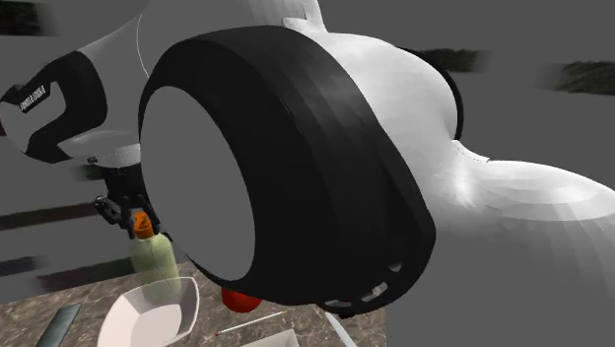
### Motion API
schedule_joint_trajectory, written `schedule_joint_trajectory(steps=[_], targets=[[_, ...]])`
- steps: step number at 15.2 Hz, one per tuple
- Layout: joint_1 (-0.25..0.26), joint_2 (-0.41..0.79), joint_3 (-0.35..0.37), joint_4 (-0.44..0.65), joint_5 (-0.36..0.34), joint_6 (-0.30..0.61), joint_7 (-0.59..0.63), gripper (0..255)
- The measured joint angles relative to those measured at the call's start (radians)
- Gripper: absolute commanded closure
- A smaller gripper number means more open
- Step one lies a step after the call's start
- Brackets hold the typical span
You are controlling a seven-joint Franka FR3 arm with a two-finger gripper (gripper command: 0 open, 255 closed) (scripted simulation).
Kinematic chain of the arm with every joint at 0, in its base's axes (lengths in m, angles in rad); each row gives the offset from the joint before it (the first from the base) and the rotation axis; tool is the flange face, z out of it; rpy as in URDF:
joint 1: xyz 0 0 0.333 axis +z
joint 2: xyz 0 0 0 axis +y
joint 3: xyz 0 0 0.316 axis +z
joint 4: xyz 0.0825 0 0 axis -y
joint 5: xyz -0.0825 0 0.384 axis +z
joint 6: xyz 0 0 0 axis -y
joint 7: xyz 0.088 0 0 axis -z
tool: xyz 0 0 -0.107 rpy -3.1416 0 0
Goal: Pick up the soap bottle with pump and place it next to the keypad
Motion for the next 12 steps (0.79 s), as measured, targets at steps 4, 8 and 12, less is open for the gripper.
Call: schedule_joint_trajectory(steps=[4, 8, 12], targets=[[0.061, 0.051, 0.037, 0.070, -0.018, -0.021, 0.101, 255], [0.120, 0.113, 0.067, 0.154, -0.039, -0.046, 0.190, 255], [0.180, 0.184, 0.090, 0.255, -0.062, -0.078, 0.271, 255]])
